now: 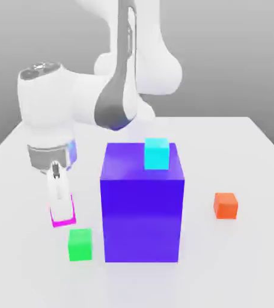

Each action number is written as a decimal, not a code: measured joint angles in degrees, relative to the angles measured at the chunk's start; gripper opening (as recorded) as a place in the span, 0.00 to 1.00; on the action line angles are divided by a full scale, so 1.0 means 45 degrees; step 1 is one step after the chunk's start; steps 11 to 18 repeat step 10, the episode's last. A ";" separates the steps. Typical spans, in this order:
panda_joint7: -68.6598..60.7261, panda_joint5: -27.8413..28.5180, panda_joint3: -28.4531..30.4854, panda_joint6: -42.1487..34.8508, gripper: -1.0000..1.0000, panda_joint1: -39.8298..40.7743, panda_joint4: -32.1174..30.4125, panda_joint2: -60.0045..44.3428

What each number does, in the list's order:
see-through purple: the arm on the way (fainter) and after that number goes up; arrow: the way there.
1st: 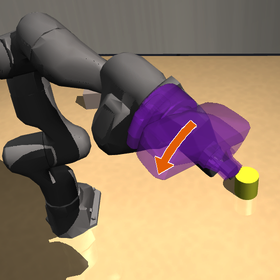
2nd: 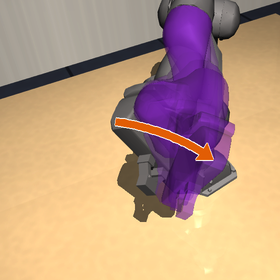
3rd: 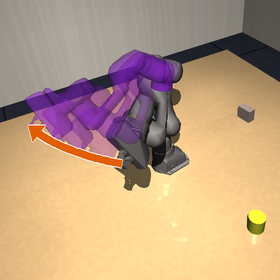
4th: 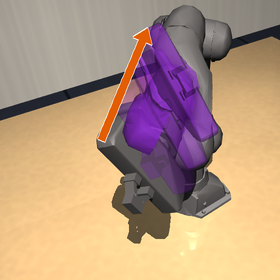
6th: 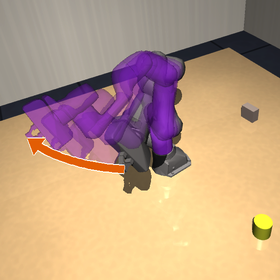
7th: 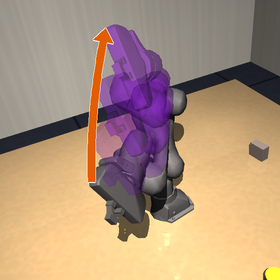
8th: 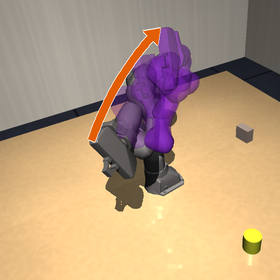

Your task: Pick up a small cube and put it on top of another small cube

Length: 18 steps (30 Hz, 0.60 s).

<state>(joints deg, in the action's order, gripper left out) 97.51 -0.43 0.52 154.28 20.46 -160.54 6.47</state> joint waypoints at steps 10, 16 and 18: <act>0.0285 0.0169 -0.0140 0.2613 1.00 0.0031 -0.0014 -0.2615; 0.0285 0.0169 -0.0140 0.2613 1.00 0.0031 -0.0014 -0.2615; 0.0285 0.0169 -0.0140 0.2613 1.00 0.0031 -0.0014 -0.2615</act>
